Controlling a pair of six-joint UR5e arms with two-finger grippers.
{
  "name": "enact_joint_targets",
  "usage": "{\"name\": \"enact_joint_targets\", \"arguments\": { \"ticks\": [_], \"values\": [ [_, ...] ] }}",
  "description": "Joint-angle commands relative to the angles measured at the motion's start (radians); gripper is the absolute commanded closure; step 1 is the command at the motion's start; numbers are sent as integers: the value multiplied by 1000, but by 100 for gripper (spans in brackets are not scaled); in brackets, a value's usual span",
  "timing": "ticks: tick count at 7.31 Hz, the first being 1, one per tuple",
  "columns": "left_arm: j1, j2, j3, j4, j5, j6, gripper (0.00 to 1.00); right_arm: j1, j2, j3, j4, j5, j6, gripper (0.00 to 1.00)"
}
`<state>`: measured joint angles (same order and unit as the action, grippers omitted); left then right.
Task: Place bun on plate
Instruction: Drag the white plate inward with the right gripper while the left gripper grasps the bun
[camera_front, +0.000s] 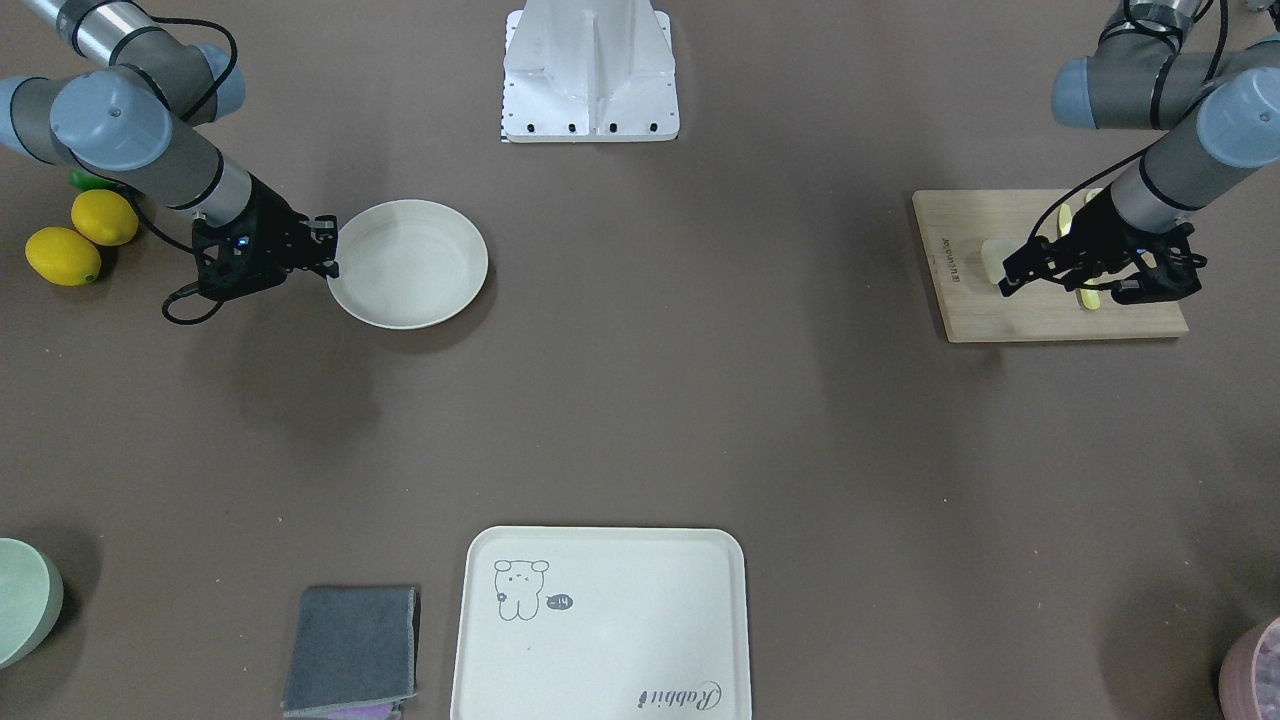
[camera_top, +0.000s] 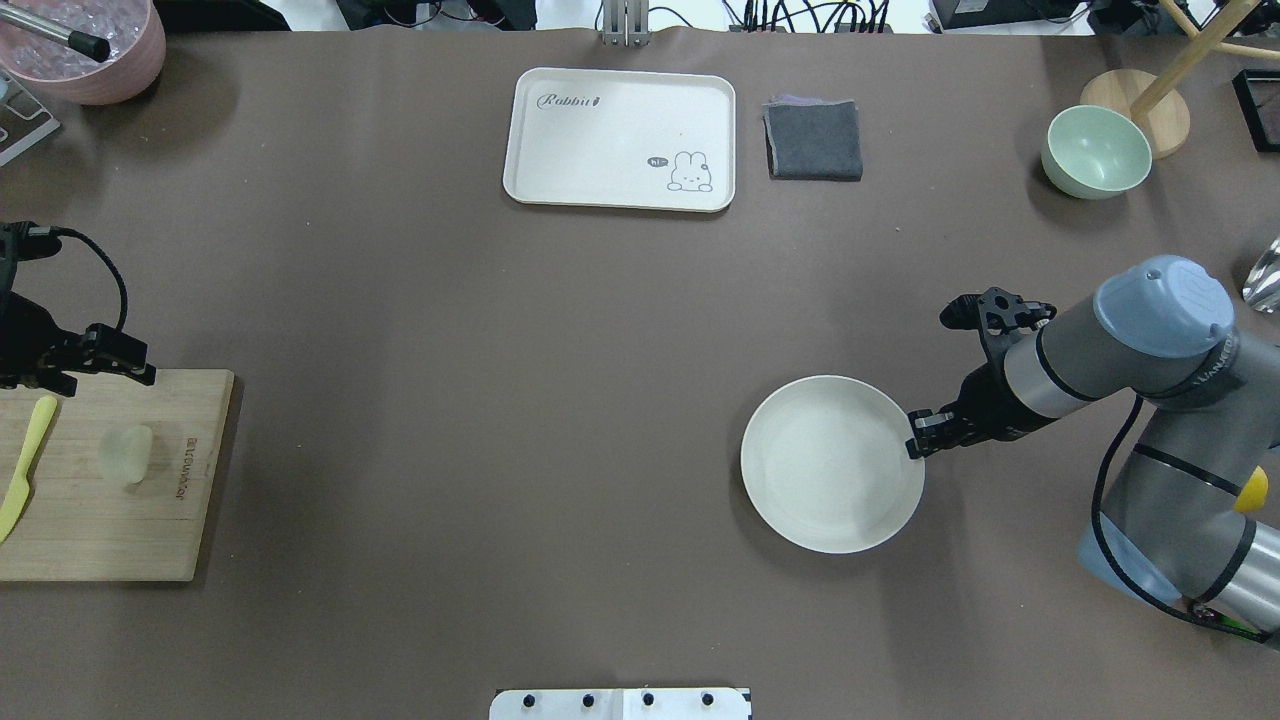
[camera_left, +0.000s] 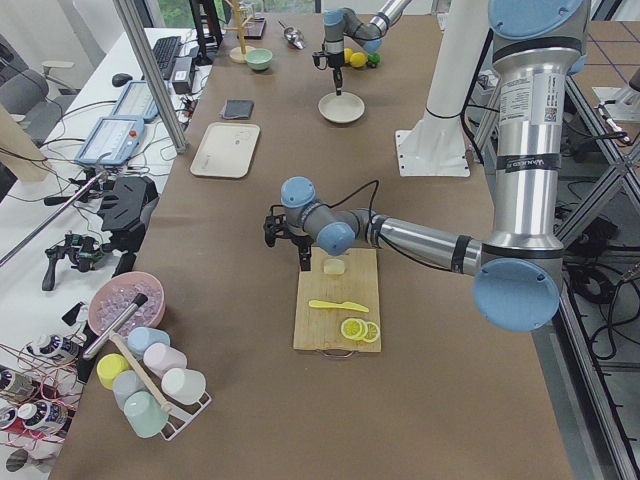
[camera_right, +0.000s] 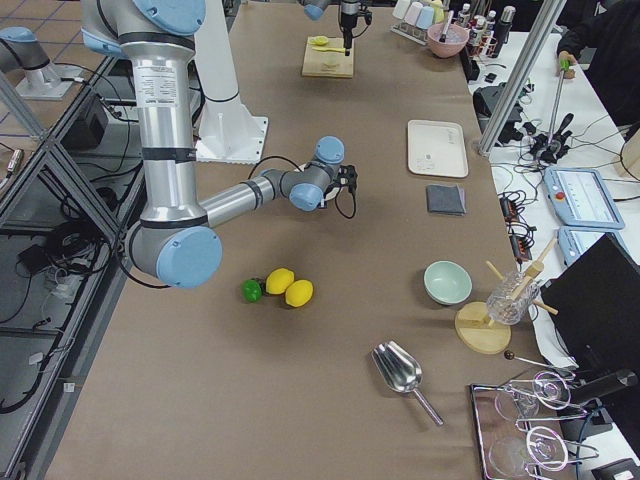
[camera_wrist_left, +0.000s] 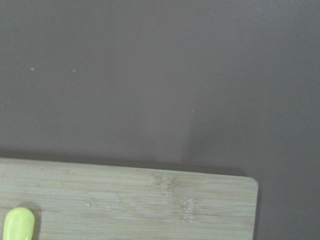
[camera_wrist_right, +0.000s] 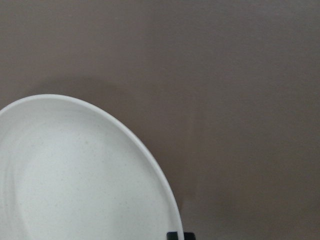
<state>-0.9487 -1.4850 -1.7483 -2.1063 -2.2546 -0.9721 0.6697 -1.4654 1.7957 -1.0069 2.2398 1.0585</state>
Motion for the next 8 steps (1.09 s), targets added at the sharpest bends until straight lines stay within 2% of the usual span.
{"name": "enact_joint_targets", "arguments": {
  "ticks": [1, 2, 3, 4, 5, 6, 8],
  "values": [
    [74, 58, 6, -92, 62, -71, 3, -13, 101, -19, -10, 11, 79, 100],
    [120, 58, 3, -115, 90, -132, 3, -34, 140, -44, -10, -6, 121, 100],
    [157, 63, 0, -142, 119, -193, 8, -36, 201, -85, -10, -9, 145, 100],
    [162, 63, 0, -142, 119, -195, 17, -41, 239, -129, -9, -11, 155, 100],
    [162, 63, -3, -142, 119, -195, 36, -41, 279, -174, -7, -12, 155, 100],
    [162, 61, -11, -142, 119, -195, 51, -41, 293, -189, -6, -34, 156, 100],
    [162, 64, -46, -138, 113, -197, 64, -41, 357, -260, -4, -52, 161, 100]
  ]
}}
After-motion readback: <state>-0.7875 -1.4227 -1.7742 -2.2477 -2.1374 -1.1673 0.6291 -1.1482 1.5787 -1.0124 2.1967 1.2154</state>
